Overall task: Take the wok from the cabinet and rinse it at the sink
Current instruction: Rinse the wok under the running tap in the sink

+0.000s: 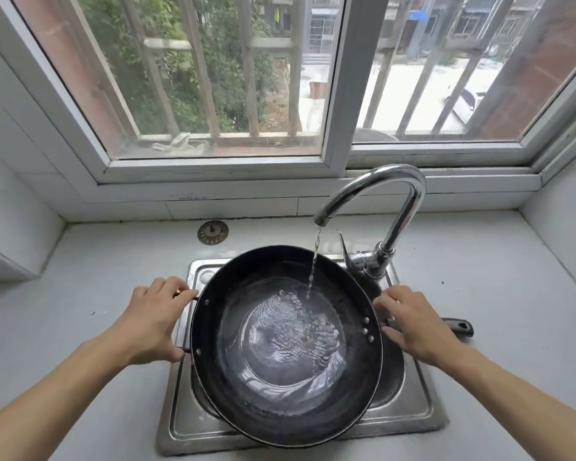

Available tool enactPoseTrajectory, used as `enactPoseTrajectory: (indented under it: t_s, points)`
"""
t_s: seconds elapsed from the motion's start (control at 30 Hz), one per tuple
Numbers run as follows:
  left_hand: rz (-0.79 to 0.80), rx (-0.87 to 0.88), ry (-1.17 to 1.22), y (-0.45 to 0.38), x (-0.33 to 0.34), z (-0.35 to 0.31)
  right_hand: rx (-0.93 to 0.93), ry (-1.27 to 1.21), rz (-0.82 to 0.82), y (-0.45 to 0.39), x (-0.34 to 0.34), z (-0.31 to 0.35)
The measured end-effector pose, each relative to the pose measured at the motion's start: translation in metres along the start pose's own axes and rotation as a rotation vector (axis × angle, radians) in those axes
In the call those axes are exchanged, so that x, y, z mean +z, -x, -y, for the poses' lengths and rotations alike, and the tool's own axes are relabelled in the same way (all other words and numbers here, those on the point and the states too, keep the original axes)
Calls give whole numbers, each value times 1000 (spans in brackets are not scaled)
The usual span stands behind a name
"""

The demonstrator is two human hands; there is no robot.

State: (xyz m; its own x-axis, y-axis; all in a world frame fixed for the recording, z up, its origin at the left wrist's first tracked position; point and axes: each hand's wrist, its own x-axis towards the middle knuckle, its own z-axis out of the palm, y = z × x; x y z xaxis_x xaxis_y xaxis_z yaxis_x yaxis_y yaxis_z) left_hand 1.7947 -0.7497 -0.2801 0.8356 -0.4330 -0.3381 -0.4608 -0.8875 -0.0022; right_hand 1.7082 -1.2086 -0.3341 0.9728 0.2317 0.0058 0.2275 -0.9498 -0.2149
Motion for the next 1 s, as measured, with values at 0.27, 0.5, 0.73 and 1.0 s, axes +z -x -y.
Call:
enactPoseTrajectory:
  t_s: [0.27,0.5,0.73,1.0]
  points:
    - [-10,-4,19,6,-6,-5,-8,-36,-122,-38,-23,22]
    - [-53,-48,77,9,-12,-5,31,-19,-129,-80,-19,27]
    - [-117,-68,93,7,-3,-6,37,181,-49,-109,-11,33]
    - [-227,14,151,8,10,3,-55,313,-2,-122,-15,20]
